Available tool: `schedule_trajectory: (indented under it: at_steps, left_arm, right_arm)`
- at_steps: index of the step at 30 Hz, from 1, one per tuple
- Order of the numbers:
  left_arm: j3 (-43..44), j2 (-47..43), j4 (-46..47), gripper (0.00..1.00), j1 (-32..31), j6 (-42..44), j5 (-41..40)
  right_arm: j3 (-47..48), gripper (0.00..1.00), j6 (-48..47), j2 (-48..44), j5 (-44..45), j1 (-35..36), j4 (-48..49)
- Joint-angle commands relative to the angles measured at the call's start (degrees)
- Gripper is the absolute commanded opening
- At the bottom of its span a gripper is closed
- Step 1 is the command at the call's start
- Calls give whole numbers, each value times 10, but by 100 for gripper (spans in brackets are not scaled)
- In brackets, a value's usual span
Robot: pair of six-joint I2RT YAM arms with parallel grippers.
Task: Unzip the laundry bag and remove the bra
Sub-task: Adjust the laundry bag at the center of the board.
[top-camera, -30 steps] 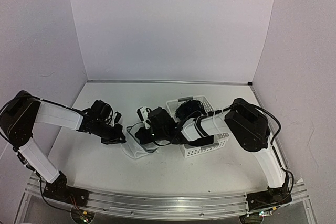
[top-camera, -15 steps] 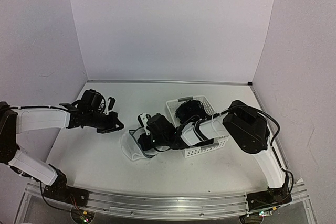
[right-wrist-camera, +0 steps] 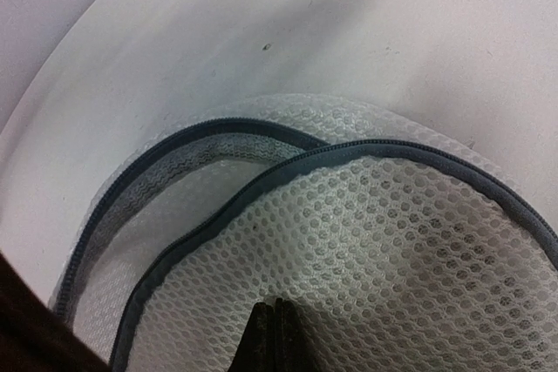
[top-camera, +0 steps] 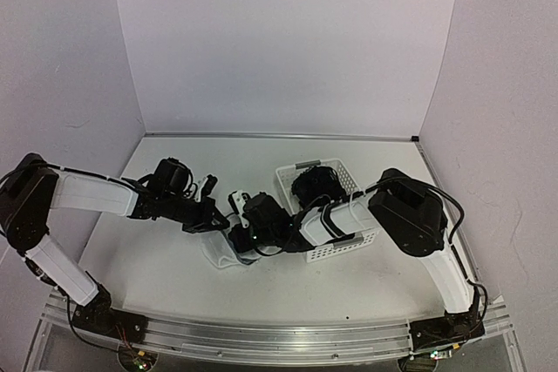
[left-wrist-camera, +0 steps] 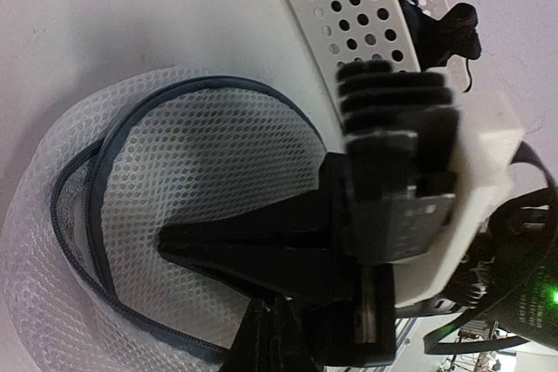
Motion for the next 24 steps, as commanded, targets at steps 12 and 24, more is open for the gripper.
schedule_trajectory:
  at_steps: [12,24]
  left_arm:
    - [-82,47,45,0,-2,9,-58]
    - [-71,75,76,0,-2,-5,-68]
  right_arm:
    - [-35,0,21,-52,31,5,-57]
    - [-48,14,-3,-186,62,4,-96]
